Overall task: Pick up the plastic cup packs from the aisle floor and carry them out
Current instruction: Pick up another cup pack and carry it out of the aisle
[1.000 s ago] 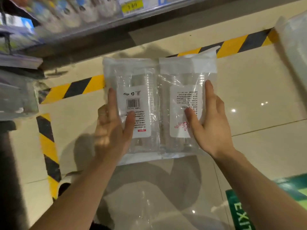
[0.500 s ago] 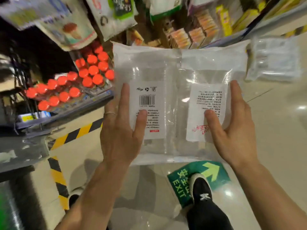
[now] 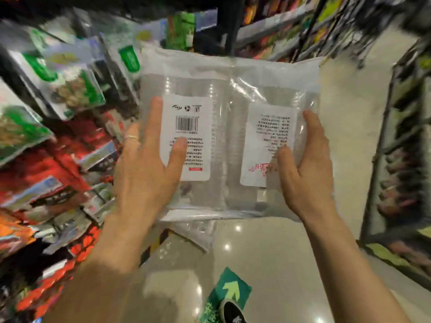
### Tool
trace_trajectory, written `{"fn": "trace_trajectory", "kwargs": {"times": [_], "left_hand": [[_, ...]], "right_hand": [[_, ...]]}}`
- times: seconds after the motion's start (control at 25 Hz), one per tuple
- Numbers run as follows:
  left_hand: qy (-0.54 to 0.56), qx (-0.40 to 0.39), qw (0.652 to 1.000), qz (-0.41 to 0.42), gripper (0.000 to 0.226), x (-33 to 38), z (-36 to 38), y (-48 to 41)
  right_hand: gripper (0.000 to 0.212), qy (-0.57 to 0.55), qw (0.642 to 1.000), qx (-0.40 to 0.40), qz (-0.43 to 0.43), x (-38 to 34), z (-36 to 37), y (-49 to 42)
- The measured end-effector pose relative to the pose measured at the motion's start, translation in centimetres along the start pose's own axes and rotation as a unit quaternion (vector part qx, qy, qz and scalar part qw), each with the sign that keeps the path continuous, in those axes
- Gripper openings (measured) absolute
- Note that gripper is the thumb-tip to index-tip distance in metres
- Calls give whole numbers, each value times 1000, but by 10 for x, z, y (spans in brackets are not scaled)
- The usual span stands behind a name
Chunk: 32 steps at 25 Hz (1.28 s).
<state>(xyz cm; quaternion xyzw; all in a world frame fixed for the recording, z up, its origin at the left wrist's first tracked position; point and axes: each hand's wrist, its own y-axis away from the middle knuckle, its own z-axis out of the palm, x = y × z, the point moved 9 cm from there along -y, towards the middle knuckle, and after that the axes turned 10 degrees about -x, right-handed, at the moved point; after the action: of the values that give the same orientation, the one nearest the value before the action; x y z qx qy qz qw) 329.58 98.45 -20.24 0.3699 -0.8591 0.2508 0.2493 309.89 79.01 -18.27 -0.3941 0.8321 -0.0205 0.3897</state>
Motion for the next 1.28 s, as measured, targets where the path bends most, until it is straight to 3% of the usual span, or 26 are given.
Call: {"fn": "trace_trajectory", "kwargs": {"times": [0.28, 0.48, 0.68, 0.88, 1.28], "left_hand": [[59, -11, 981, 182, 68, 214, -117, 6], [114, -9, 952, 282, 68, 353, -136, 33], [116, -28, 938, 327, 69, 484, -98, 63], [126, -22, 921, 367, 66, 615, -41, 105], [158, -51, 893, 419, 71, 790, 49, 179]], "right_hand": [[60, 109, 983, 147, 1, -107, -245, 46], [60, 135, 962, 237, 22, -110, -381, 81], [62, 167, 936, 302, 65, -63, -495, 119], [59, 166, 930, 318, 80, 3, -612, 154], [58, 213, 887, 392, 118, 99, -770, 224]]}}
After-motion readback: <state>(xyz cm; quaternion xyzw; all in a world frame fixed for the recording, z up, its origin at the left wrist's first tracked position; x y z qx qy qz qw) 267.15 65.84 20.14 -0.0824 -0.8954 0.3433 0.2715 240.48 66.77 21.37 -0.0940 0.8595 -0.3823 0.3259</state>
